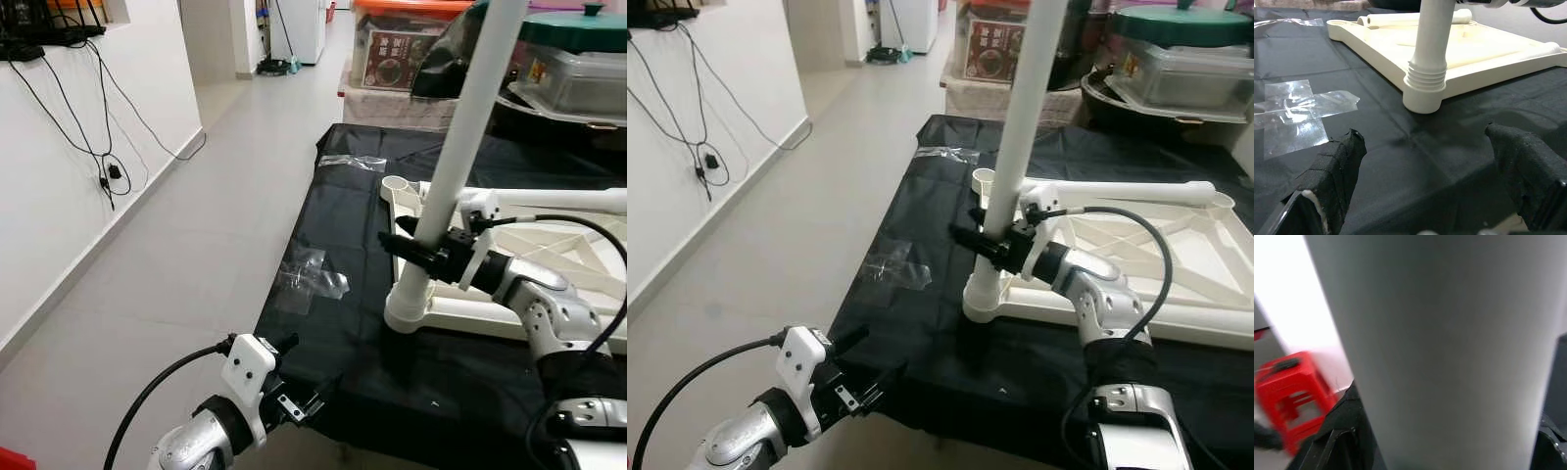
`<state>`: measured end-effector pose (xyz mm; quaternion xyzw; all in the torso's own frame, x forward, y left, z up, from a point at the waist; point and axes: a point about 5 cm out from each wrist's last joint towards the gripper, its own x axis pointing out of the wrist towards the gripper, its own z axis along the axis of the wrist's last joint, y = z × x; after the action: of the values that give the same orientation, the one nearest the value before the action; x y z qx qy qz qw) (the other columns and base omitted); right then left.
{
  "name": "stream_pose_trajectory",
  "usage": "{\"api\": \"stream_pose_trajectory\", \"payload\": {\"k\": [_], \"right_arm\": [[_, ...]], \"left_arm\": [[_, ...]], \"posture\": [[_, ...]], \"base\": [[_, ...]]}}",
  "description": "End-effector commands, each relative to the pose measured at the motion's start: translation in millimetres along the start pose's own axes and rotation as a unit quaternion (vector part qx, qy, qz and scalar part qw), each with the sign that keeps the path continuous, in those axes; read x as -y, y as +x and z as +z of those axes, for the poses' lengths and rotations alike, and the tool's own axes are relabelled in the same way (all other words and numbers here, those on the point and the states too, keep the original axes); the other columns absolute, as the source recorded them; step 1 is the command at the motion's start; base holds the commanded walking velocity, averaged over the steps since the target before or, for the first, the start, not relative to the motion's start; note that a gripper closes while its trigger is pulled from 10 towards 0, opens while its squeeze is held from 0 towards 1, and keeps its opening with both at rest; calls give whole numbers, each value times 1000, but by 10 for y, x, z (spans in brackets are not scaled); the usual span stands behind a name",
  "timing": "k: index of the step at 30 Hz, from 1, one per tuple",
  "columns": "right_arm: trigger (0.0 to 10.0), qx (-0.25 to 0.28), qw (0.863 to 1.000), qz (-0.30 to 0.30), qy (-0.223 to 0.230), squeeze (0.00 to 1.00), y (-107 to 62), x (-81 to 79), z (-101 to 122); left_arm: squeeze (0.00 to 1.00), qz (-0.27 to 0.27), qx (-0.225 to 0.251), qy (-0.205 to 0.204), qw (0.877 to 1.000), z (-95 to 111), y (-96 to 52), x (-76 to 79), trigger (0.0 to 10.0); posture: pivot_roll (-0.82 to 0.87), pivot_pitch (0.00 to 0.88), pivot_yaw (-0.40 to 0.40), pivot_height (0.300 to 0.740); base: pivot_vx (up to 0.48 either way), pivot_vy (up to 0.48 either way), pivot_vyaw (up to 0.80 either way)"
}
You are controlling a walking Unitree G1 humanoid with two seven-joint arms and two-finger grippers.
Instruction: Building children table
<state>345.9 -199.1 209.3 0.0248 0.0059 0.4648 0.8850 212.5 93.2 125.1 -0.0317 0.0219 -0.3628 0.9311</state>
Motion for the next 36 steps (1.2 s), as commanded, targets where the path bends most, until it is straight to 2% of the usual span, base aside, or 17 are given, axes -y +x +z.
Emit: {"api": "stream_pose_trajectory", "payload": {"k": [1, 4, 5, 7, 14, 19, 22, 24, 26, 27, 28, 30, 32, 33, 34, 35, 36], "right_arm": [[10000, -15, 998, 66, 9, 0, 138, -107, -67], [10000, -15, 992, 128, 10, 0, 244, -169, -53], [1529, -14, 991, 135, 6, 0, 260, -177, -49], [0, -13, 990, 138, 4, 0, 271, -181, -49], [0, -11, 989, 148, 1, 0, 291, -194, -72], [0, 21, 1000, -4, -17, 0, 316, -158, -148], [0, 21, 1000, -4, -17, 0, 316, -158, -148], [0, 22, 982, -183, -38, 0, 253, -51, -207], [0, 22, 982, -183, -38, 0, 253, -51, -207], [0, 25, 958, -284, -43, 0, 182, -8, -236], [0, 25, 958, -284, -43, 0, 182, -8, -236], [0, 18, 887, -456, -63, 0, -6, -39, -288], [0, 18, 887, -456, -63, 0, -6, -39, -288], [0, 19, 850, -524, -56, 0, -58, -133, -316], [0, 19, 850, -524, -56, 0, -58, -133, -316], [0, 22, 809, -586, -37, 0, -81, -236, -341], [0, 22, 809, -586, -37, 0, -81, -236, -341]], "left_arm": [[0, -3, -6, 5, 1000, -18, -13, 3, 10000], [0, -2, -7, 5, 1000, -18, -21, 2, 10000], [0, -2, -7, 5, 1000, -18, -21, 3, 10000], [0, -2, -8, 4, 1000, -19, -21, 4, 10000], [0, -3, -8, 4, 1000, -21, -21, 5, 10000], [0, -3, -9, 4, 1000, -24, -16, 1, 10000], [0, -3, -9, 4, 1000, -24, -16, 1, 10000], [0, -2, -9, 5, 1000, -24, -18, -1, 10000], [0, -2, -9, 5, 1000, -24, -18, -1, 10000], [0, -2, -9, 5, 1000, -24, -21, -4, 10000], [0, -2, -9, 5, 1000, -24, -21, -4, 10000], [0, -3, -10, 5, 1000, -25, -24, -8, 10000], [0, -3, -10, 5, 1000, -25, -24, -8, 10000], [0, -3, -10, 5, 1000, -25, -22, -10, 10000], [0, -3, -10, 5, 1000, -25, -22, -10, 10000], [0, -3, -10, 6, 1000, -27, -19, -14, 10000], [0, -3, -10, 6, 1000, -27, -19, -14, 10000]], "posture": [[76, 65, -28, 740], [77, 67, -27, 740], [77, 67, -28, 740], [78, 68, -29, 740], [75, 68, -28, 740], [69, 71, -25, 740], [69, 71, -25, 740], [60, 73, -23, 740], [60, 73, -23, 740], [57, 75, -21, 740], [57, 75, -21, 740], [50, 74, -17, 740], [50, 74, -17, 740], [52, 74, -17, 740], [52, 74, -17, 740], [55, 70, -19, 740], [55, 70, -19, 740]], "base": [[0, 0, 0], [0, 0, 0], [0, 0, 0], [0, 0, 0], [0, 0, 0], [0, 0, 0], [0, 0, 0], [0, 0, 0], [0, 0, 0], [0, 0, 0], [0, 0, 0], [0, 0, 0], [0, 0, 0], [0, 0, 0], [0, 0, 0], [0, 0, 0], [0, 0, 0]]}}
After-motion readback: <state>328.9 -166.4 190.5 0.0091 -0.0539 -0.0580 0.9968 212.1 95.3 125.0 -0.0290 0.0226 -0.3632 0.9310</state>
